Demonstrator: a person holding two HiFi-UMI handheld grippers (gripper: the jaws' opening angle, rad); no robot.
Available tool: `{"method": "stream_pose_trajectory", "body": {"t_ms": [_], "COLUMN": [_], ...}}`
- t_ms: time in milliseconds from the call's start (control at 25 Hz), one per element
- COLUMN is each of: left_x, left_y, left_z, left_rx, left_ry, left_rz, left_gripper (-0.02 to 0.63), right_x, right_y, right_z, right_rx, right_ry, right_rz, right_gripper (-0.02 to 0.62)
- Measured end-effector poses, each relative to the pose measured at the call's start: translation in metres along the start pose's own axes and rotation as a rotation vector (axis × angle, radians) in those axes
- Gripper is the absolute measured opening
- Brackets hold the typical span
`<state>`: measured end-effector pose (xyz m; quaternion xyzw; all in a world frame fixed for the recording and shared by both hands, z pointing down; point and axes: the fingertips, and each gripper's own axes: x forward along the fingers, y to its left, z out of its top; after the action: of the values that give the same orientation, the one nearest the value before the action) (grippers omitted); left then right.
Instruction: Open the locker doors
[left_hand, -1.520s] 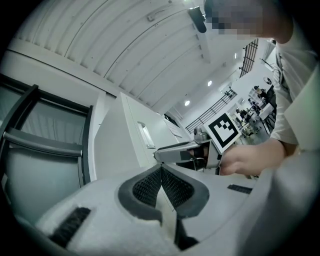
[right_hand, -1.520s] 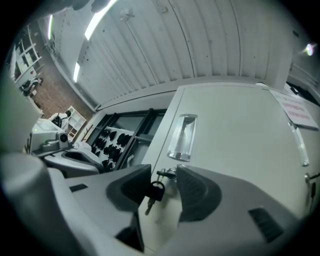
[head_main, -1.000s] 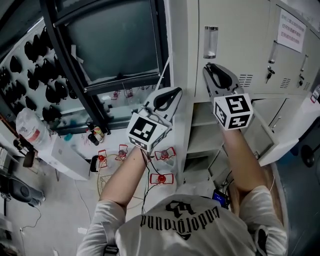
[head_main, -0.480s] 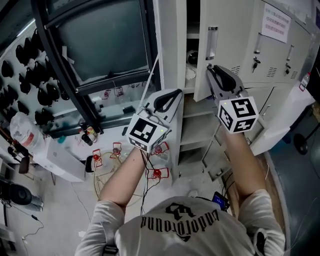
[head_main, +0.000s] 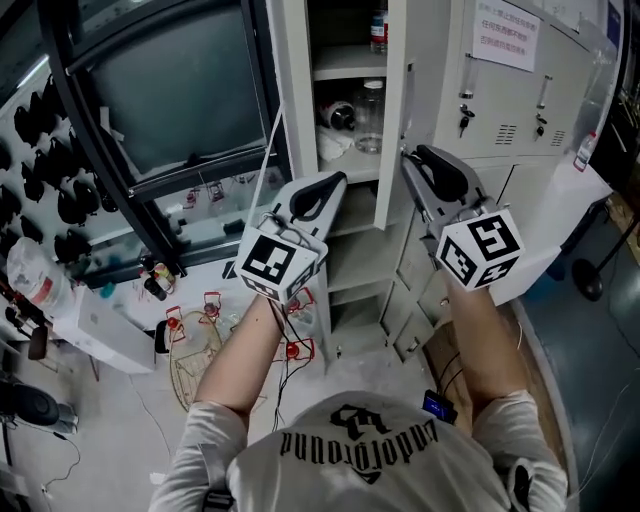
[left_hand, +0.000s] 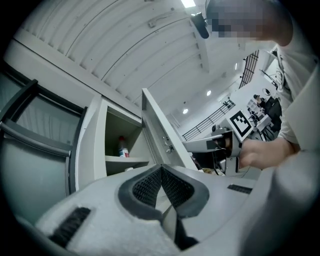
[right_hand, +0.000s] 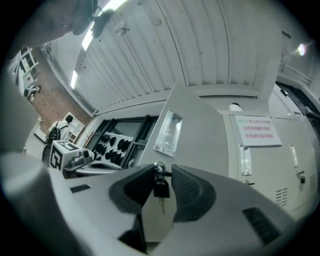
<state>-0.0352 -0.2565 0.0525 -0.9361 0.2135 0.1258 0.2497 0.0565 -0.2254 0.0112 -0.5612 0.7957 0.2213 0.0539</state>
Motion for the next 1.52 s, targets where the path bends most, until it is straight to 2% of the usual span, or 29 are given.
{"method": "stream_pose_trajectory", "body": {"t_ms": [360, 760, 960, 1240, 1520], "left_x": [0.058, 0.111, 0.120, 0.119, 0.117], "left_y": [-0.046, -0.112, -0.128, -0.140, -0.147], "left_z": [0.009, 0.006, 0.010, 0.010, 0.015], "left_rx": [0.006, 0.036, 0.054, 0.069, 0.082], "left_ry": [-0.004, 0.029, 0.046, 0.074, 0.085], "left_rz": [0.078, 0.121, 0.147, 0.172, 0.170], "left_gripper": [0.008, 0.008, 0.008, 0.008, 0.008], "right_x": [-0.061, -0.115, -0.122, -0.131, -0.136], "right_y": [-0.047, -0.128, -0.154, -0.178, -0.181], "right_z": [0.010, 0.002, -0.004, -0.013, -0.017], "right_rx": [0.044, 0.066, 0.103, 0.124, 0.107], "right_ry": [-0.026, -0.031, -0.043, -0.050, -0.041], "right_rz": [0.149, 0.187, 0.244, 0.232, 0.217], "right_gripper": [0.115, 0.120, 0.126, 0.122, 0.129]}}
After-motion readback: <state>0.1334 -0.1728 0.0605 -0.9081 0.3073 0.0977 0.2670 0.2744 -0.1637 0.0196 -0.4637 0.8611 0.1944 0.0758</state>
